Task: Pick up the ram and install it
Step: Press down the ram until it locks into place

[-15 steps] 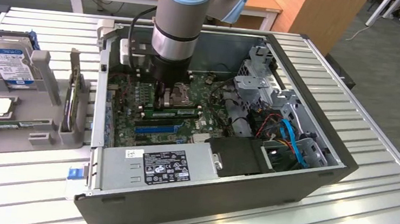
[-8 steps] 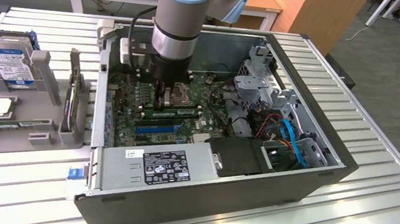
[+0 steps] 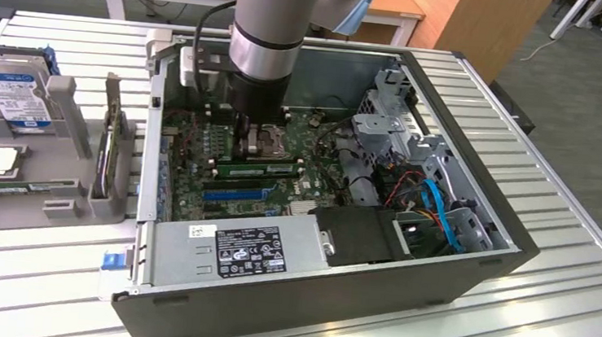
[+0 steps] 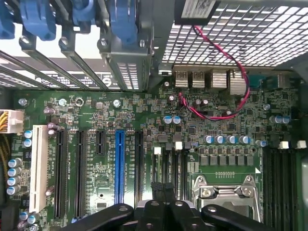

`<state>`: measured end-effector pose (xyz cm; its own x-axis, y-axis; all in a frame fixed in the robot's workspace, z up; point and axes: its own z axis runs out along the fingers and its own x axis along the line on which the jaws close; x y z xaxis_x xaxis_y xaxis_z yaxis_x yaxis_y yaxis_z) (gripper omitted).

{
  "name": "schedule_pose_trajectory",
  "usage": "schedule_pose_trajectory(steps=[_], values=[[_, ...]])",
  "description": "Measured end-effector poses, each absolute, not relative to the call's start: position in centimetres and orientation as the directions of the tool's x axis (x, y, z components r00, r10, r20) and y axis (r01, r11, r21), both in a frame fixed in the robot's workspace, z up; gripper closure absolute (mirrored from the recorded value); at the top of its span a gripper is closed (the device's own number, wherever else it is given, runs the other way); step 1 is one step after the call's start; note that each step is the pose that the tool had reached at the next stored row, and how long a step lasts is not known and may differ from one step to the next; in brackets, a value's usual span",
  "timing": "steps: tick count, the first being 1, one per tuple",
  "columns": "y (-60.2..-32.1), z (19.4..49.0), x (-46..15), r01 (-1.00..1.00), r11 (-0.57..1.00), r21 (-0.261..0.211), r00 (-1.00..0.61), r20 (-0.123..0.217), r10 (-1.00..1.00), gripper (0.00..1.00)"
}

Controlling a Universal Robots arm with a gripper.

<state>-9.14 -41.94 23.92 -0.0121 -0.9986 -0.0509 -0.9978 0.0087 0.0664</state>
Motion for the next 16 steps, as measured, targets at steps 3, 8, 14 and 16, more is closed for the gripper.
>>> schedule_pose_trajectory(steps=[3, 8, 14, 16], values=[[-41.9, 24.4, -9.1, -0.998, 0.009, 0.066, -0.012, -0.051, -0.999, 0.90], [-41.9, 25.3, -9.1, -0.998, 0.009, 0.066, -0.012, -0.051, -0.999, 0.90], [-41.9, 26.4, -9.1, -0.998, 0.009, 0.066, -0.012, -0.051, -0.999, 0.90], [-41.9, 26.7, -9.1, -0.998, 0.009, 0.066, -0.012, -0.051, -0.999, 0.90]])
